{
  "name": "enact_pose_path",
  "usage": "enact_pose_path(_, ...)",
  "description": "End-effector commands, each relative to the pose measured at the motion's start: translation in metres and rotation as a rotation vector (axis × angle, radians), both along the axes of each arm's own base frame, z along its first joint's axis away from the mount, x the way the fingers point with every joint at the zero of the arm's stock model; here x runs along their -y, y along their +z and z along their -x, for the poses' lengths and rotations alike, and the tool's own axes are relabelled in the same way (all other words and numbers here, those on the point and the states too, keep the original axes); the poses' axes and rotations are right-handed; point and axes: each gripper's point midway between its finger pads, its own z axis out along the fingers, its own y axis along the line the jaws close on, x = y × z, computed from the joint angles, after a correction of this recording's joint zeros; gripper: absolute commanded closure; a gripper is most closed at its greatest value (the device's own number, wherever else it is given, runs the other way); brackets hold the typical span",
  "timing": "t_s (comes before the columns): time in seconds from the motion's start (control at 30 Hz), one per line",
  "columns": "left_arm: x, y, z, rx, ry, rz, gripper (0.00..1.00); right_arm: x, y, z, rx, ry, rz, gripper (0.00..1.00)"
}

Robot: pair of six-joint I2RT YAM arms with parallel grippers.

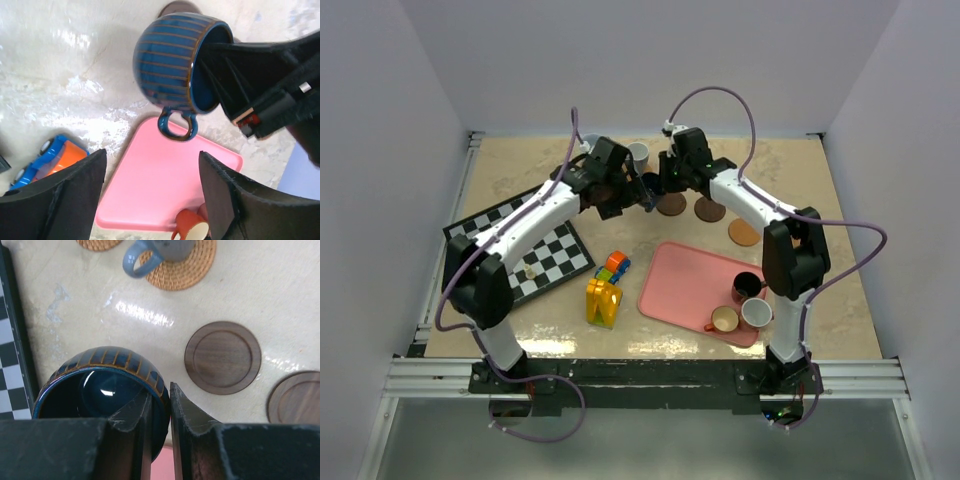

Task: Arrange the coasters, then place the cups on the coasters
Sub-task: Place the cup on the coaster.

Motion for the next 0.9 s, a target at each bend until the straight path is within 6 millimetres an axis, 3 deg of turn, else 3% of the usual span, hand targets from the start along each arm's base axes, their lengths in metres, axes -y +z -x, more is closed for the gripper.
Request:
enact_pose_path(0.0, -0.015, 0.061, -0.009, 0.237, -0.072, 0.059, 0.18, 0.013, 0.058, -0.034, 0.16, -0.029, -0.028, 1.0)
enact_pose_path(0.27, -0.068, 0.083, -0.019, 0.417, -0.099, -0.039, 0.1, 0.043, 0.041, -0.049, 0.172, -0.027, 0.11, 1.0)
enact_pose_path(0.37, -0.084, 0.106, -0.017, 0.56, -0.12, -0.071, 0.1, 0.048, 0.031, -0.051, 0.169, -0.004, 0.15, 1.0)
enact_pose_path(0.47, -0.097, 0.117, -0.015, 0.66, -0.123, -0.088, 0.1, 0.052, 0.021, -0.054, 0.168, 0.02, 0.186, 1.0)
enact_pose_path(0.6, -0.11, 0.109, -0.018, 0.655, -0.091, -0.082, 0.1, 0.051, 0.01, -0.057, 0.168, 0.04, 0.208, 1.0)
enact_pose_path(0.87, -0.116, 0.109, -0.031, 0.67, -0.072, -0.082, 0.1, 0.065, 0.014, -0.073, 0.234, 0.004, 0.312, 1.0)
